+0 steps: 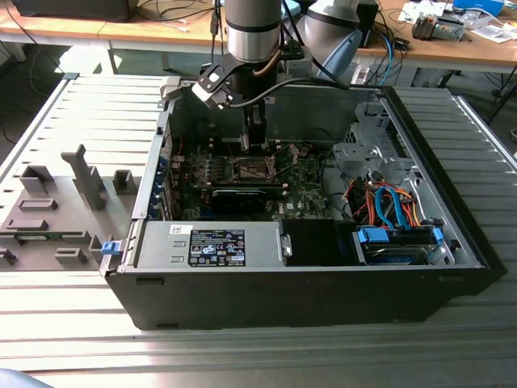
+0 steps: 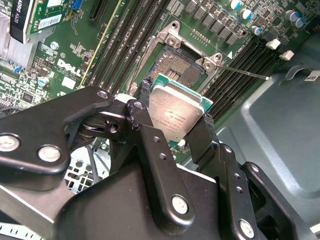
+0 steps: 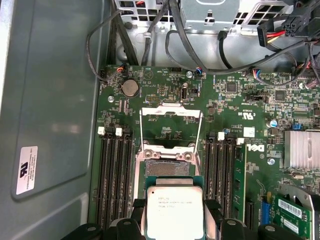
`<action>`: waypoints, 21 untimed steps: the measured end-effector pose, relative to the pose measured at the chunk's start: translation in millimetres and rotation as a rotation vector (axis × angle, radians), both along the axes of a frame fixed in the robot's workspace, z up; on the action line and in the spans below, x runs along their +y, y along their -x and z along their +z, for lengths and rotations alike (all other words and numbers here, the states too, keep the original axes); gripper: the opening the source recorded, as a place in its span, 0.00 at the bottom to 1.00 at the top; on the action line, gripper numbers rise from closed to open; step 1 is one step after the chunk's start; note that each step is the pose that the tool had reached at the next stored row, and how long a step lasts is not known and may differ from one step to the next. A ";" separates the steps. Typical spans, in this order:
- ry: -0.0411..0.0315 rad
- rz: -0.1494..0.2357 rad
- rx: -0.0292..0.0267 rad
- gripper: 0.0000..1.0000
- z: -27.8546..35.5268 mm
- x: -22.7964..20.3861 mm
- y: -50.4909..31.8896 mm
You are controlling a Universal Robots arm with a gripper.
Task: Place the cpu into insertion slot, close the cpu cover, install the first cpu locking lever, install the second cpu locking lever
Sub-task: 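Place the cpu into insertion slot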
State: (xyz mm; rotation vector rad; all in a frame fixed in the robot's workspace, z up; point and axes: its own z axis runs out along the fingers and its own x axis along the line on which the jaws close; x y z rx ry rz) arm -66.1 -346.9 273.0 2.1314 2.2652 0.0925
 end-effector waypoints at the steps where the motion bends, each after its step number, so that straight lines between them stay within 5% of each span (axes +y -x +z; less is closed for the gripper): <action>1: 0.0000 0.000 0.0000 0.54 -0.2 0.0 0.0; 21: 0.0000 0.000 0.0000 0.54 -6.3 0.0 0.0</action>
